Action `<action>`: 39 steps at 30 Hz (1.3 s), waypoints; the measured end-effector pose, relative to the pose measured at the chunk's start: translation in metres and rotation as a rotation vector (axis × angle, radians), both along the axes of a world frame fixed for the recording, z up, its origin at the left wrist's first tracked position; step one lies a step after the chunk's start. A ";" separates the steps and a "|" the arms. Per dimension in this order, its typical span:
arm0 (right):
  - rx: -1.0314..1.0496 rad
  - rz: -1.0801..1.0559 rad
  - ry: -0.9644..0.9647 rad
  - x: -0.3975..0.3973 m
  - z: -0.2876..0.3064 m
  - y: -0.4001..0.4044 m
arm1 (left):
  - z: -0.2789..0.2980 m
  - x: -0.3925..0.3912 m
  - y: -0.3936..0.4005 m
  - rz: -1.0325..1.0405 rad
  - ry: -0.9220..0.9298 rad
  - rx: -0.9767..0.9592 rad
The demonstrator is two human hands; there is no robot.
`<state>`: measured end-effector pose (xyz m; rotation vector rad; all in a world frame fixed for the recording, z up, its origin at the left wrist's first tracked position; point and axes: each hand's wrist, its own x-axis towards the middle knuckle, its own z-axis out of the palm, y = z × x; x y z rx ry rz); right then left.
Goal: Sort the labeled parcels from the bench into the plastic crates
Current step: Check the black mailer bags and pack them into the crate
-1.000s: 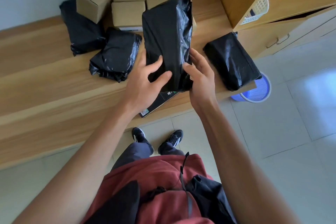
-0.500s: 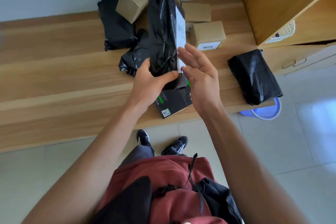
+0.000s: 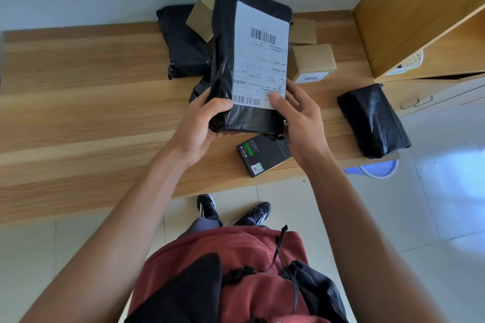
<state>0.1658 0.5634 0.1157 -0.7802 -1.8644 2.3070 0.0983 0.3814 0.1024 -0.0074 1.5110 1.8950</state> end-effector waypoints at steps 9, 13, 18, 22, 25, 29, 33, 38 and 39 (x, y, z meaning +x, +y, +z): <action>0.032 -0.206 0.075 -0.002 -0.016 -0.038 | -0.005 -0.006 -0.024 0.035 0.180 -0.177; 0.045 -0.136 0.043 -0.001 -0.019 -0.041 | -0.008 -0.011 -0.029 0.134 0.171 -0.166; 0.248 -0.036 -0.074 -0.005 -0.018 -0.011 | 0.002 -0.037 -0.050 0.221 0.188 -0.123; 0.286 0.012 -0.108 -0.006 -0.018 0.009 | 0.012 -0.057 -0.073 0.187 0.203 -0.114; 0.227 0.084 -0.091 -0.008 -0.018 0.012 | 0.015 -0.069 -0.086 0.123 0.162 -0.082; -0.042 0.123 0.022 -0.010 -0.013 0.012 | 0.018 -0.076 -0.091 0.045 0.120 -0.091; -0.151 0.042 -0.003 -0.015 -0.005 0.023 | 0.023 -0.082 -0.093 0.041 0.141 -0.120; 0.035 0.135 -0.025 -0.019 -0.006 0.023 | 0.025 -0.080 -0.089 -0.028 0.156 -0.134; 0.008 0.102 -0.029 -0.020 -0.007 0.021 | 0.025 -0.080 -0.087 0.006 0.169 -0.137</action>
